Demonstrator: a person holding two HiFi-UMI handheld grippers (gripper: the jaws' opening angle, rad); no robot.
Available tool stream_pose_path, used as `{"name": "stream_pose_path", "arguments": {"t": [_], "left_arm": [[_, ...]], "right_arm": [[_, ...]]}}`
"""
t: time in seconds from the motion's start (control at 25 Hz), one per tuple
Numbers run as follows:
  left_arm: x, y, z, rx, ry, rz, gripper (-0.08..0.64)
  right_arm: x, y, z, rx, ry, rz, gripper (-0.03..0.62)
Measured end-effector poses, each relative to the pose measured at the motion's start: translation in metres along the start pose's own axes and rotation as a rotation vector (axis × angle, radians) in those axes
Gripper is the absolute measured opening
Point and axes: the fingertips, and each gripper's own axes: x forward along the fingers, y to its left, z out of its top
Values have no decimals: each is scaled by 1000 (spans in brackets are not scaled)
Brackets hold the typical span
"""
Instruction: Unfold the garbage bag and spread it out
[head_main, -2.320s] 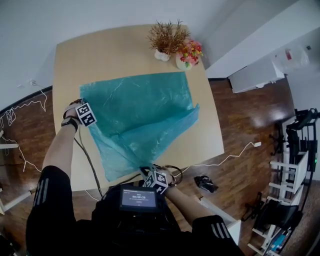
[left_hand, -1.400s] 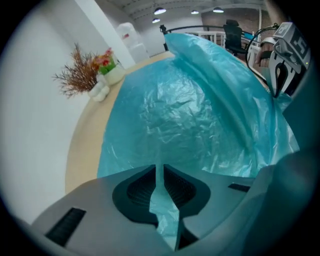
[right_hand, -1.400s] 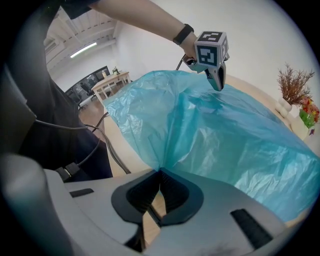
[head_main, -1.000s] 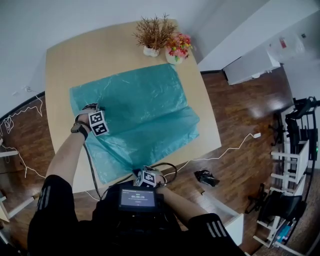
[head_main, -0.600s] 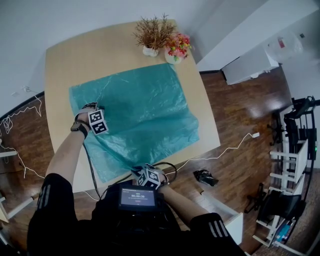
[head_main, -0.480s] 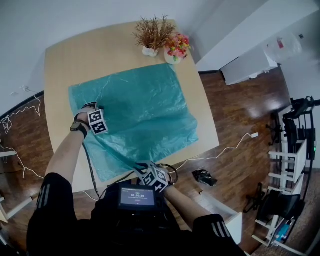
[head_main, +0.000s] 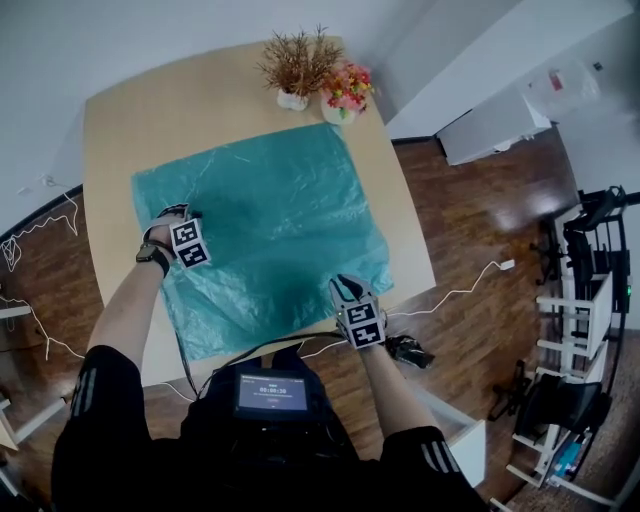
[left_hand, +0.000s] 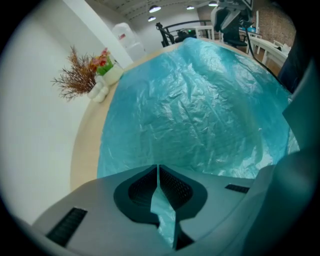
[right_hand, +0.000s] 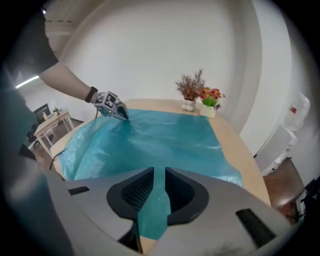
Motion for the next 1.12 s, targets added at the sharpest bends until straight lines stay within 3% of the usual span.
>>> {"name": "stream_pose_path", "arguments": {"t": [0.16,0.4,1.12], "left_arm": [[0,0,0,-5,8,7,2],[2,3,1,-13,14,11,0],[9,25,-13,-3,47,25,4]], "right_arm": [[27,-30,-32,40,107,-30,98],[45,-31,-61,56,194,-16,98],[61,-28,-48,16,192,27,103]]}}
